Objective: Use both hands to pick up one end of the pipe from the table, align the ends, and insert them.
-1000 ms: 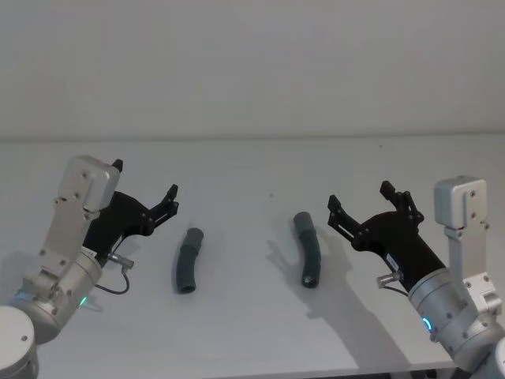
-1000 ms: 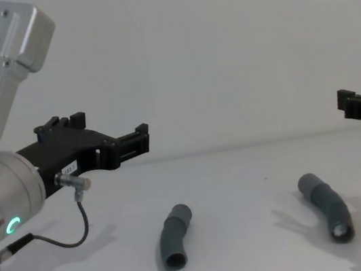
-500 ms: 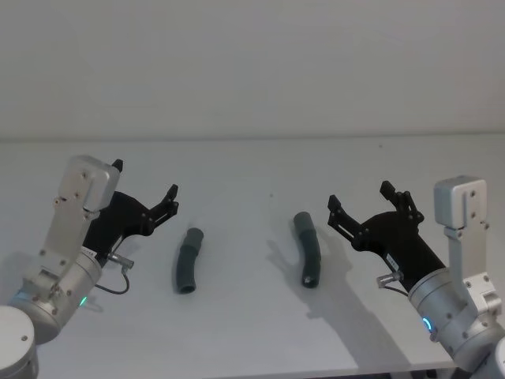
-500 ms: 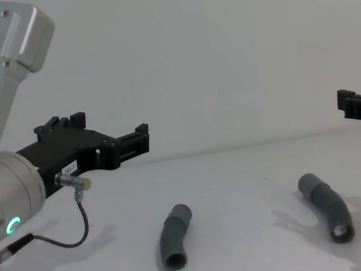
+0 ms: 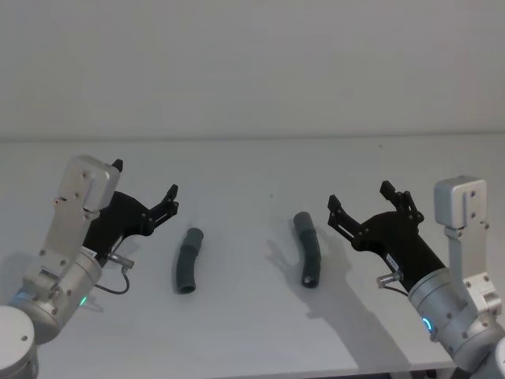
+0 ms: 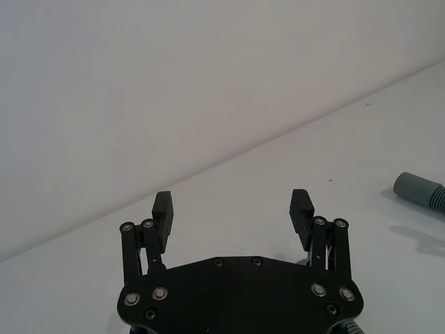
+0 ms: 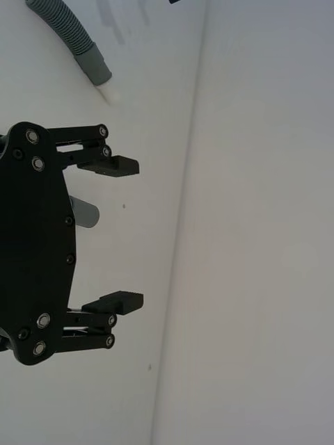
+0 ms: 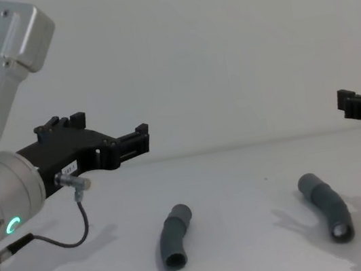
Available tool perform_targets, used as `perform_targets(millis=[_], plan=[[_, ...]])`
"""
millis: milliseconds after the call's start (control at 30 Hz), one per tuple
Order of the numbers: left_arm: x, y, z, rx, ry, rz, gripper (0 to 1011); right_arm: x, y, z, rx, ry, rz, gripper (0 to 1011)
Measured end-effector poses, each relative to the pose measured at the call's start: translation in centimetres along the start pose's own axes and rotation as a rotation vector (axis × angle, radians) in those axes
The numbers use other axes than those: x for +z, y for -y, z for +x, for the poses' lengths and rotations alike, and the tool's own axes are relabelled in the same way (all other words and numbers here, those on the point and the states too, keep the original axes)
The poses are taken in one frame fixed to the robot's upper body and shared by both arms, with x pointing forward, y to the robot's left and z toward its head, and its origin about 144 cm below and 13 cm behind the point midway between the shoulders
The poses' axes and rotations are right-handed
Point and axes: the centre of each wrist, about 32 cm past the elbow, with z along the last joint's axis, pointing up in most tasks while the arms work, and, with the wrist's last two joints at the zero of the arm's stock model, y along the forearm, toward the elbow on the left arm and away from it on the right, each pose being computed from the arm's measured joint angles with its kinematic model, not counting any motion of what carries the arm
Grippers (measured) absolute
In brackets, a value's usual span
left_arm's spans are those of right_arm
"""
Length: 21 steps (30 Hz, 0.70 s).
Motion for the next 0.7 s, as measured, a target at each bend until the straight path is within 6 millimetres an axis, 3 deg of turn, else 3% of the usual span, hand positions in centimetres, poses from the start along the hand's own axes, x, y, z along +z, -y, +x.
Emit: perform_targets(millis=[700], plan=[[0.89,0.85,-0.62,-0.020,-0.047,0.031,1001,0.00,0.00,0.00,0.000,0.000,0.000,1002]])
